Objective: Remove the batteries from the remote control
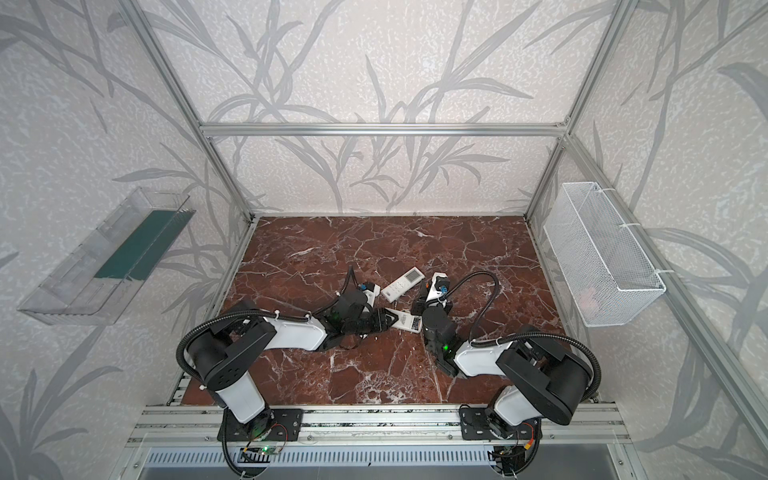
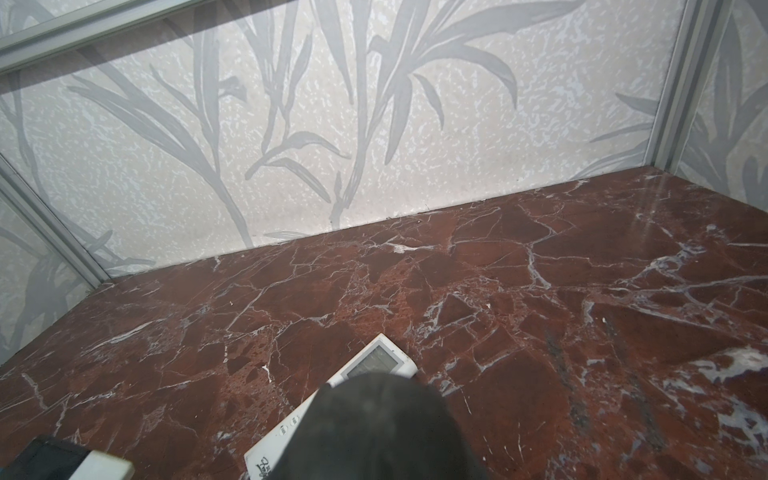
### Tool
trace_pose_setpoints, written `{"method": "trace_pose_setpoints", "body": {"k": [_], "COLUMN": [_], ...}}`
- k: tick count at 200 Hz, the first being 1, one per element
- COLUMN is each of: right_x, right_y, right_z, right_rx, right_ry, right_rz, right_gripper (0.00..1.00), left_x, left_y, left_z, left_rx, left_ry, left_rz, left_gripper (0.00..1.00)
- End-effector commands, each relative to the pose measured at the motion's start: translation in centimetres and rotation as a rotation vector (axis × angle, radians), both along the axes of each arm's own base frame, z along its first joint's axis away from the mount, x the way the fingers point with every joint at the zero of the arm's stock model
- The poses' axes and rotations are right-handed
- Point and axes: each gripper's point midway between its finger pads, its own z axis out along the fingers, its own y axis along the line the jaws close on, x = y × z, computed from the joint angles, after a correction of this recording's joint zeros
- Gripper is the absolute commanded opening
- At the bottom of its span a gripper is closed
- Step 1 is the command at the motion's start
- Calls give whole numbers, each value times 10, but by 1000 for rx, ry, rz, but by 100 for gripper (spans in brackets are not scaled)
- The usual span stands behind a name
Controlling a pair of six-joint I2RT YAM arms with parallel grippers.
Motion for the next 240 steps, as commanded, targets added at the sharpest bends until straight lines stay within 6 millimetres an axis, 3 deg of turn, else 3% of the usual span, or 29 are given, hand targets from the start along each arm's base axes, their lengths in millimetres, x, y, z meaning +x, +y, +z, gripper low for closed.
{"method": "trace_pose_setpoints", "body": {"k": [1, 79, 109, 161, 240], "right_x": [-3, -11, -12, -15, -19], "right_y": [-6, -38, -44, -54, -64], "right_z": [-3, -23, -31, -26, -39], "right_rx": [47, 243, 337, 431, 483], "right_ry": [-15, -50, -40, -57, -32], "right_rz": [-31, -170, -195, -213, -227], "right_gripper": [0, 0, 0, 0, 0], "left_x": [0, -9, -12, -13, -14], "left_y": [4, 5, 6, 9, 9], "left_z": [-8, -29, -33, -41, -46], "left_rx": [30, 28, 33, 36, 17], "left_ry": [19, 68, 76, 103, 120], "left_rz": [16, 32, 38, 60, 75], "left_gripper": [35, 35, 35, 34, 34]}}
